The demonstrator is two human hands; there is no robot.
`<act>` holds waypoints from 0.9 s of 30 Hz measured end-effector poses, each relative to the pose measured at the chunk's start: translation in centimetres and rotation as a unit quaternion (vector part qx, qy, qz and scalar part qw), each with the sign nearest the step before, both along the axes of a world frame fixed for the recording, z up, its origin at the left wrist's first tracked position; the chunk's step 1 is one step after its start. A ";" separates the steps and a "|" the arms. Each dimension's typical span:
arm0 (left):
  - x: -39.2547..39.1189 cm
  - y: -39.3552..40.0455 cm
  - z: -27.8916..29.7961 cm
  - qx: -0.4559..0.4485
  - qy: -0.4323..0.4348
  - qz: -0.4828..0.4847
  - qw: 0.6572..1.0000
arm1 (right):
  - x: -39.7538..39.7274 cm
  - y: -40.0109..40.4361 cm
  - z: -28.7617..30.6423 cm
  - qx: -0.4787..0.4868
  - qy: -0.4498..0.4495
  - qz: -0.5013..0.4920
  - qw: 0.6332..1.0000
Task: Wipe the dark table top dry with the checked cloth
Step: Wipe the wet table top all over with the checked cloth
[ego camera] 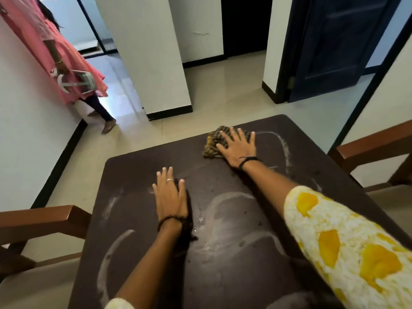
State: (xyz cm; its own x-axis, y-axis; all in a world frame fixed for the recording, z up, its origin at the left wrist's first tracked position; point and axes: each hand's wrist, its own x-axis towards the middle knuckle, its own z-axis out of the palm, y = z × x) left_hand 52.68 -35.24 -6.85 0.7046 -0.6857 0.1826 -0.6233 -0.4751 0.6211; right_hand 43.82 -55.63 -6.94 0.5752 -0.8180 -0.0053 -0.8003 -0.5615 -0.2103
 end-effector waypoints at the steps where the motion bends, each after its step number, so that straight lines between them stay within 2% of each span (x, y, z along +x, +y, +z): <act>1: -0.8 -0.9 0.0 0.003 0.002 -0.003 1.000 | -1.6 -1.5 0.2 0.002 0.003 -0.020 1.000; 5: -2.6 -2.2 -0.8 0.032 0.029 0.017 0.999 | -6.4 -5.2 0.7 0.019 0.016 -0.100 0.995; 9: -3.1 -2.0 -2.1 0.084 -0.026 0.007 0.996 | -6.2 -4.8 0.5 0.004 0.017 -0.096 0.995; 17: -3.2 -2.2 -1.9 0.155 -0.067 -0.002 0.986 | 1.4 2.9 -0.1 -0.003 -0.015 0.093 0.996; 20: -3.3 -2.5 -1.7 0.164 -0.064 -0.002 0.984 | 1.2 2.6 -0.1 -0.013 -0.012 0.118 0.993; 23: -3.1 -2.3 -1.8 0.148 -0.058 -0.004 0.987 | -0.6 -0.4 0.1 -0.008 -0.012 0.093 0.996; 27: -3.0 -2.4 -2.0 0.128 -0.062 0.000 0.990 | -5.6 -7.2 0.3 0.005 -0.014 0.000 1.000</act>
